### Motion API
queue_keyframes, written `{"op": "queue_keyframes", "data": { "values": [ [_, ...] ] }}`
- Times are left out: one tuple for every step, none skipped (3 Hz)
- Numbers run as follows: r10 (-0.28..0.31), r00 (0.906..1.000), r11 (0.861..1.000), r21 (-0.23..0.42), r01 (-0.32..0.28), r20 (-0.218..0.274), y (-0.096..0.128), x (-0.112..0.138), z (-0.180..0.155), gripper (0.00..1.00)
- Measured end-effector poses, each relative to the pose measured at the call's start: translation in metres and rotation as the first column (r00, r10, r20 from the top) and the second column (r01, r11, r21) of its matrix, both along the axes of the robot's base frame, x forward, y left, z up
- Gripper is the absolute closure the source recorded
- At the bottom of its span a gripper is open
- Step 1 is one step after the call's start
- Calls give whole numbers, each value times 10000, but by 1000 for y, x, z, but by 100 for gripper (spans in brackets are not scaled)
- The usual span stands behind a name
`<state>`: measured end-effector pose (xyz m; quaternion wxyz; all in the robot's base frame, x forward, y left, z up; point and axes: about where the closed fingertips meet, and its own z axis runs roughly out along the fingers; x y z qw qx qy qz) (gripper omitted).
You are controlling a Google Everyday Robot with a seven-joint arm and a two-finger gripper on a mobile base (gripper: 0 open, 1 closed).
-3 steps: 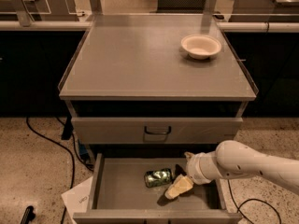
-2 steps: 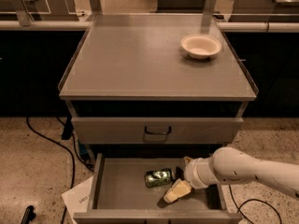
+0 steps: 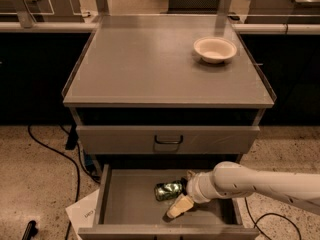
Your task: Pick green can from middle drawer and place on counter
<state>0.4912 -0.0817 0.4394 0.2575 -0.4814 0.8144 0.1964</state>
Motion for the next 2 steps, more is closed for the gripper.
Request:
{"op": "queue_keyframes", "data": {
  "values": [
    [502,9987,9987,55,-502,83,20,11,-13,0],
    [725,9974,9973,150,-724,-28,33,13,-26,0]
  ]
}}
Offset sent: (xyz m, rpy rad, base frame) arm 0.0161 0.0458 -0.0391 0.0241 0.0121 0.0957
